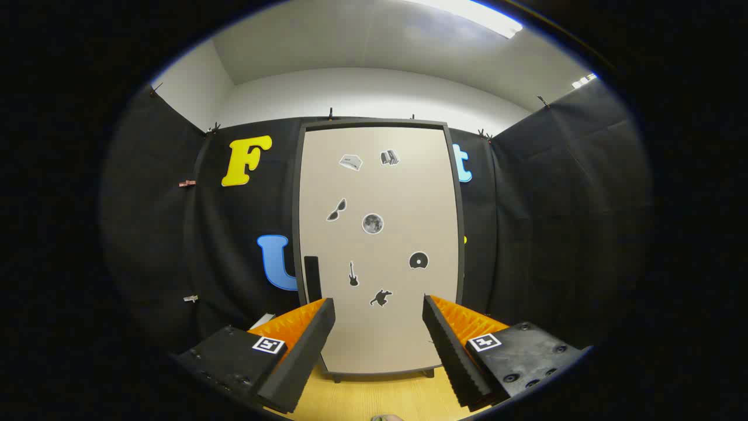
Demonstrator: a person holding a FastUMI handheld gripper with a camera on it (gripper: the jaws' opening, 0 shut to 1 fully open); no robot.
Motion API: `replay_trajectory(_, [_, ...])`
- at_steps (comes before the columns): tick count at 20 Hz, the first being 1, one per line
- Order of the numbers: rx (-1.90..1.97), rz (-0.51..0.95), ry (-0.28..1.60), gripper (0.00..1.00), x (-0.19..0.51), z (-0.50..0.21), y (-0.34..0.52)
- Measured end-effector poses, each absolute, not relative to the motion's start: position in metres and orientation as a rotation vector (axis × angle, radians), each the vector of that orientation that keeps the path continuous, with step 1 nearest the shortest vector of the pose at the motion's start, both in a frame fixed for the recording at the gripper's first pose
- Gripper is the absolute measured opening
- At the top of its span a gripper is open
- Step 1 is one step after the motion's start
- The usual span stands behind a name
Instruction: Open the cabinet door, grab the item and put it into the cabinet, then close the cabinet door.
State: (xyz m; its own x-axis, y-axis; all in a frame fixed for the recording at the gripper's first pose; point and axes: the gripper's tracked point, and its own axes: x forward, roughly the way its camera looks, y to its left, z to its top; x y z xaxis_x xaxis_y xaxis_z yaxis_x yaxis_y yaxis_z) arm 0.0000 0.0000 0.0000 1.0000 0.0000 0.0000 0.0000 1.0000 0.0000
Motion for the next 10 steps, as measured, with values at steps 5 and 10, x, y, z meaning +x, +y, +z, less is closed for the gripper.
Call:
replay_trajectory(5, [-0.020, -0.009, 0.012, 0.98, -0.005, -0.006, 0.003])
replay_trajectory(10, [-0.021, -0.022, 0.031, 0.98, -0.003, -0.010, 0.001])
